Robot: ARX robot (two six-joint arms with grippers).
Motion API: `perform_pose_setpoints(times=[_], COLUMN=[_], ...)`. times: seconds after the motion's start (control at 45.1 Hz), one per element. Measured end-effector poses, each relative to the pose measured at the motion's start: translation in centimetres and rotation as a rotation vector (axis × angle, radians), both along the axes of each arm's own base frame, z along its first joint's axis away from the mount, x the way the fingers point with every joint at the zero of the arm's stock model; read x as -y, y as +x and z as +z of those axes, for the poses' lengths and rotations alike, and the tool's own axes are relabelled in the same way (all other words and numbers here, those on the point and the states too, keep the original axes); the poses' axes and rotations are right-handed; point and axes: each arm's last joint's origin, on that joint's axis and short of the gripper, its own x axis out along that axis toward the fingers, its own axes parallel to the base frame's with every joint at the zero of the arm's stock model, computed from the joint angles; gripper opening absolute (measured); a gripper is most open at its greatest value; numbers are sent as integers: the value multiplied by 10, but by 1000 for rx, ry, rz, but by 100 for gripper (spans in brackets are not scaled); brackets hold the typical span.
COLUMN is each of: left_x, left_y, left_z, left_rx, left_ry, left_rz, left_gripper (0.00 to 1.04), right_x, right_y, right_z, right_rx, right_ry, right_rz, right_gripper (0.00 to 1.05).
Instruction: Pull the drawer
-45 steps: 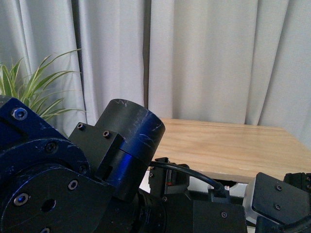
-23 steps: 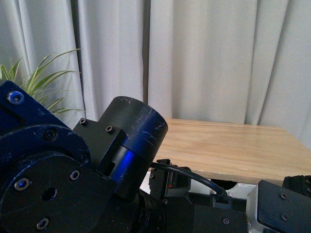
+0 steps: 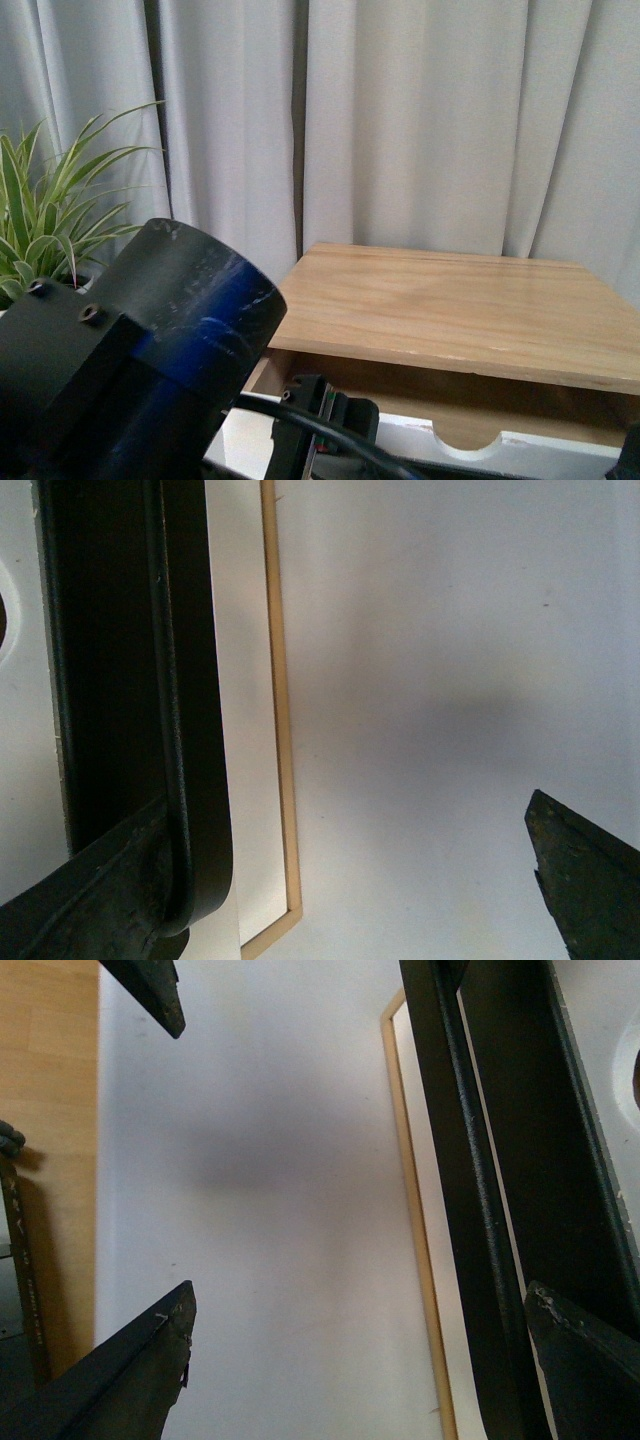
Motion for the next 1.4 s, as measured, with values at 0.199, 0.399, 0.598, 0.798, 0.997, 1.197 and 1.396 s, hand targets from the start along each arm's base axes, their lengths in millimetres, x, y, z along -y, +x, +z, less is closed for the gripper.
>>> perform_pose_setpoints(times=[0.199,0.399,0.598,0.798,0.997,1.197,1.396], left_x=[-11,-18,-32,-46,-70,-94,-112], left_y=[-17,-21,-27,-37,-57,-81,-108], left_z=[-2,-1,8,31,55,66,68], left_rx=[8,61,124,196,275,302,268], left_ry=[-12,-91,-186,-340,-508,-614,-762], left_rz=[-28,-25,47,117,236,369,554], left_gripper=[99,99,99,99,99,99,99], right_x=[-2,2,16,30,41,51,55], right_y=[-19,-22,-32,-43,-54,-66,-84], right_z=[-2,5,22,39,54,63,64], right_rx=[16,45,105,181,261,300,332], right_ry=[11,44,117,195,297,405,485], right_rz=[21,-33,-110,-198,-305,-434,-545], right_gripper=[96,96,96,96,96,96,96])
